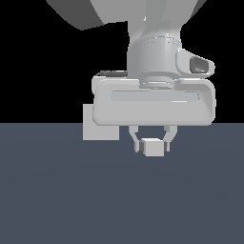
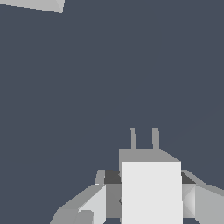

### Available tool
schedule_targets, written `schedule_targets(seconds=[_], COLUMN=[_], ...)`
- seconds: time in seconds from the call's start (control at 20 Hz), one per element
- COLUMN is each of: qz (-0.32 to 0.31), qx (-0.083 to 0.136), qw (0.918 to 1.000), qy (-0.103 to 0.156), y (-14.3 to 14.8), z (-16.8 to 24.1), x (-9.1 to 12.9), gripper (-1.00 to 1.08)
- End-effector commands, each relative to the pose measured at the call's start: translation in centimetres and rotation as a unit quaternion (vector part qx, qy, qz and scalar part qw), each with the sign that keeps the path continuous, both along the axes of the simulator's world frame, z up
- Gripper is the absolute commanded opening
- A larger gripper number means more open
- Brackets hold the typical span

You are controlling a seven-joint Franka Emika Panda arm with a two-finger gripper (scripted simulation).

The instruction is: Plug the charger into the wall socket.

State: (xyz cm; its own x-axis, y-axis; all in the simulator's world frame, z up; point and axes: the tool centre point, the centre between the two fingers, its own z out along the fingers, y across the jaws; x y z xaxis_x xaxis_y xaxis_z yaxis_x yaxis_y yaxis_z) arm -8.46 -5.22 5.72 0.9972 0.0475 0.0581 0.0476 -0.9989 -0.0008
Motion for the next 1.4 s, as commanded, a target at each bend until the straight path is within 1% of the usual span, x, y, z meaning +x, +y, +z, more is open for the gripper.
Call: schedule_targets(seconds=[0.0, 0.35, 0.7, 1.0, 1.35], qz=[-0.012, -0.043, -0.066, -0.076, -0.076], qx=[0.0, 0.0, -0.001, -0.001, 0.0], qw=[0.9999, 0.9991, 0.9978, 0.9971, 0.9971], qy=[0.0, 0.0, 0.0, 0.0, 0.0], y=[1.9, 6.9, 10.4, 11.9, 11.9], z=[0.7, 2.4, 3.7, 4.3, 4.3], x=[0.6, 2.5, 4.2, 5.1, 5.2], gripper=[-1.0, -1.0, -1.0, -1.0, -1.0])
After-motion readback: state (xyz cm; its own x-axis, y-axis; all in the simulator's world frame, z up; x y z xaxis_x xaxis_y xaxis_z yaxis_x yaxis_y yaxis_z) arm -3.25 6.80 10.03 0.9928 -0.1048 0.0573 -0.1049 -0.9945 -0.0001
